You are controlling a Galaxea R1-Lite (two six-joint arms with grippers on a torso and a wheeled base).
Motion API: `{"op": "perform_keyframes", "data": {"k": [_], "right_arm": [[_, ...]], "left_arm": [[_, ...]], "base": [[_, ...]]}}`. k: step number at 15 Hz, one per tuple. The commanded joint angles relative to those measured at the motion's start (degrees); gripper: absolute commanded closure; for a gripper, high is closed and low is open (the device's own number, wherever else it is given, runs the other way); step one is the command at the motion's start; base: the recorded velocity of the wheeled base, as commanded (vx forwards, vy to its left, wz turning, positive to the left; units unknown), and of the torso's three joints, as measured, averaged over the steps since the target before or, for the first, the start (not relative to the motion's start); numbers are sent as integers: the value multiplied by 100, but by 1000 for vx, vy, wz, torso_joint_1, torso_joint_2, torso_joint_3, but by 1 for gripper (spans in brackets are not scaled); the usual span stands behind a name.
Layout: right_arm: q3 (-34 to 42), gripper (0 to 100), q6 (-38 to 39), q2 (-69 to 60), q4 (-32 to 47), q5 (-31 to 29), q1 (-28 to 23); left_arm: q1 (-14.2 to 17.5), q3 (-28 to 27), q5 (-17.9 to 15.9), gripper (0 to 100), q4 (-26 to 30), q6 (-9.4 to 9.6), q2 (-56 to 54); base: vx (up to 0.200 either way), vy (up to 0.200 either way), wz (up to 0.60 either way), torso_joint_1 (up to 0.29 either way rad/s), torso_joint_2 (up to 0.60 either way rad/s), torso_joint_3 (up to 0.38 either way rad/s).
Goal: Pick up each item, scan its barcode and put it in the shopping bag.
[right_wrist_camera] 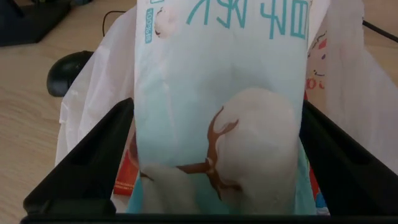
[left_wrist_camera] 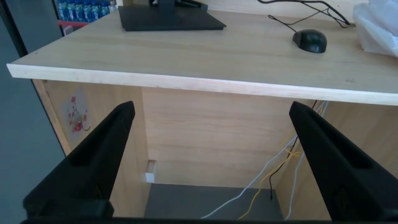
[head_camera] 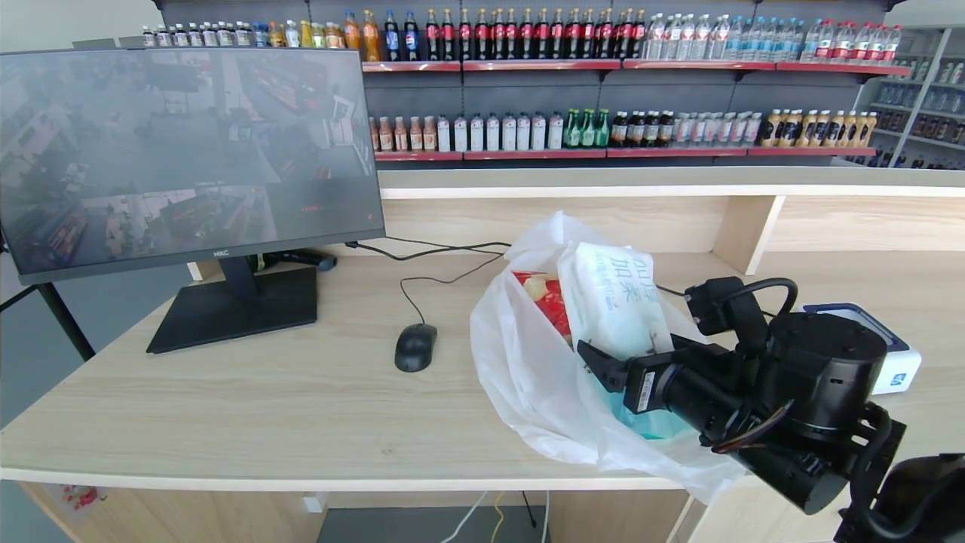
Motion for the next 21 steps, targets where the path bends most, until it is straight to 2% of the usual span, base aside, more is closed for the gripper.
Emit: {"op": "perform_keyframes", "data": {"k": [1,7,13,15,18,20,21], "right_arm": [[29,0,-18,-222,-26,-3,4],[371,0,-168,-995,-26,-3,31],[916,0,-581,-2551,-26,-12,31],[1452,0,-853,-3325,-26,23,39],[2639,0,-994,-4660,9,23,31],[2692,0,-959,-5575,958,-12,22],[2692,0,-1003,-6471,2259,-3,31]], "left_arm": [[0,0,0,0,0,-1,-2],[0,0,0,0,0,-1,-2],[0,0,0,0,0,8,-2],[0,0,0,0,0,17,-2],[0,0,0,0,0,17,-2],[0,0,0,0,0,17,-2],[9,0,0,0,0,17,-2]], "base": [[0,0,0,0,0,0],[0,0,0,0,0,0],[0,0,0,0,0,0],[0,0,0,0,0,0],[0,0,0,0,0,0],[0,0,0,0,0,0],[0,0,0,0,0,0]]}}
